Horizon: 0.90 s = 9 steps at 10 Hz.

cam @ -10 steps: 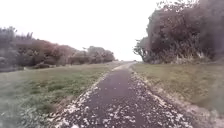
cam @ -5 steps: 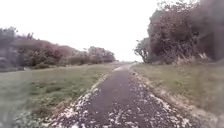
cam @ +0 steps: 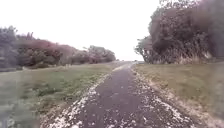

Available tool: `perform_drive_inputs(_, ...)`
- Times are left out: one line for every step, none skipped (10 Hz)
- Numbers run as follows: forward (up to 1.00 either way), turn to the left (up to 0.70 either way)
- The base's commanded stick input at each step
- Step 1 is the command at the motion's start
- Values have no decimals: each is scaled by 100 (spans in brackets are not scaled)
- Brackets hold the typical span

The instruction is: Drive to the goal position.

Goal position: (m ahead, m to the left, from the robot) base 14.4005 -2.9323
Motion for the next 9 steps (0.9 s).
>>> perform_drive_inputs(70, -35)
perform_drive_inputs(70, -35)
perform_drive_inputs(70, -20)
perform_drive_inputs(70, 0)
perform_drive_inputs(70, 0)
perform_drive_inputs(70, 0)
perform_drive_inputs(70, 0)
perform_drive_inputs(70, 0)
perform_drive_inputs(70, 0)
